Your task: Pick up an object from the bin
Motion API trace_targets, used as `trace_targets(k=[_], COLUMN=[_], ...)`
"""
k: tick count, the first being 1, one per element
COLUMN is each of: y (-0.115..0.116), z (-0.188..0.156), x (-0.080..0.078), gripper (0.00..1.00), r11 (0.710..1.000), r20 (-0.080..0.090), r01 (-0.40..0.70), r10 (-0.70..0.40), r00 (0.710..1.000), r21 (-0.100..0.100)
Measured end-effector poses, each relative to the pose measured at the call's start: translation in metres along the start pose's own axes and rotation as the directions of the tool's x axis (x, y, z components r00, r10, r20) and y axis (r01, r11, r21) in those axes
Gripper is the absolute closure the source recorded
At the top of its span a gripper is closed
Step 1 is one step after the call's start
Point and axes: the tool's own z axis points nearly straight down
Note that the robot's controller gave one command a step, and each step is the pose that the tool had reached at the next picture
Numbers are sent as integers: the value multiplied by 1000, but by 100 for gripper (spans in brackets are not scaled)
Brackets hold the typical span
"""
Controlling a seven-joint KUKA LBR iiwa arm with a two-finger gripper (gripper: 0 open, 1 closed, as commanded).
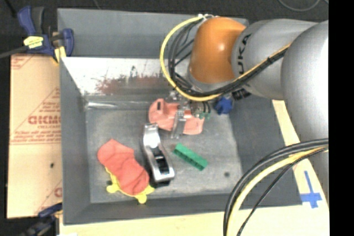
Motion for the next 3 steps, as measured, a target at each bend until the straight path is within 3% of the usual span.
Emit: trace_targets(k=[2,3], y=[0,0], z=[-33,-46], x=[1,0], gripper=[100,100], r11=[1000,1000], r20=[-5,0], r01=[0,0], r10=[0,0], r00=[1000,1000], r21=[0,0])
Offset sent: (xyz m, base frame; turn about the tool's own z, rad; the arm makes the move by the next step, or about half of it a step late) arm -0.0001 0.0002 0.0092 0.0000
